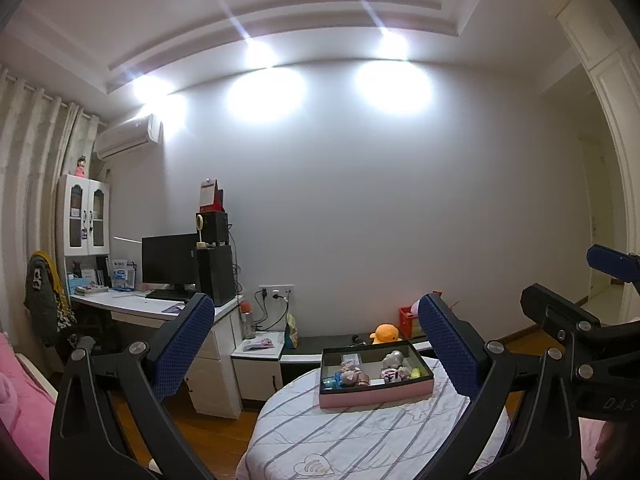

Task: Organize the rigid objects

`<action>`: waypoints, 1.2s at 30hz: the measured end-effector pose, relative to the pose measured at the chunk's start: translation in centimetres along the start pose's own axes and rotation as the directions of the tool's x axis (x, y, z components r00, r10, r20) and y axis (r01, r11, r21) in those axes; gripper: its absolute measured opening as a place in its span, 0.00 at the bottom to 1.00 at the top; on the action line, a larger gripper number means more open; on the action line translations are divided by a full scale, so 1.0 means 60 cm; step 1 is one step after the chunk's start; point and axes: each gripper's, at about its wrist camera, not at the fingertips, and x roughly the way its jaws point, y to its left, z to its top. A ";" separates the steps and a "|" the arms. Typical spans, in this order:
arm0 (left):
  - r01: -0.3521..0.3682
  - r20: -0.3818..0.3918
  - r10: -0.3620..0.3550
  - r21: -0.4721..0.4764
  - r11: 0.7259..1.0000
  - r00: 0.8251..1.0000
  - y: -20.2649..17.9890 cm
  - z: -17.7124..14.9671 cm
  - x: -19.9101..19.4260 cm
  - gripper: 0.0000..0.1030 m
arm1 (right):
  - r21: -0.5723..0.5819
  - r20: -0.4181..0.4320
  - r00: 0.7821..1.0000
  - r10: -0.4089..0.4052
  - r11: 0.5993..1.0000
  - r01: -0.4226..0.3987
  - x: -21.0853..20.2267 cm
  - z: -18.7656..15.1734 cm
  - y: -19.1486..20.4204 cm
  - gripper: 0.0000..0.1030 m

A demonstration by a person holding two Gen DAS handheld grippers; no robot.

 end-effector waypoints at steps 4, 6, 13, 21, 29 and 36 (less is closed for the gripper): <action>-0.003 0.001 0.003 0.005 1.000 1.000 0.001 -0.001 -0.001 1.00 | 0.000 0.003 1.000 0.000 1.000 0.000 -0.003 -0.001 -0.001 1.00; -0.006 -0.005 0.006 0.007 1.000 1.000 0.001 -0.001 -0.001 1.00 | -0.002 0.000 1.000 -0.003 1.000 0.003 -0.002 -0.002 -0.003 1.00; -0.001 0.013 0.001 0.002 1.000 1.000 0.005 -0.002 -0.005 1.00 | 0.007 -0.005 1.000 0.005 1.000 -0.005 -0.001 -0.005 -0.007 1.00; -0.011 0.016 0.011 0.015 1.000 1.000 0.003 -0.003 -0.007 1.00 | 0.008 -0.005 1.000 0.005 1.000 -0.005 -0.002 -0.005 -0.009 1.00; -0.012 0.017 0.011 0.013 1.000 1.000 0.004 0.001 -0.010 1.00 | 0.008 -0.005 1.000 0.005 1.000 -0.005 -0.003 -0.005 -0.007 1.00; -0.012 0.017 0.011 0.014 1.000 1.000 -0.001 0.001 -0.007 1.00 | 0.007 -0.005 1.000 0.003 1.000 -0.003 -0.003 -0.007 -0.006 1.00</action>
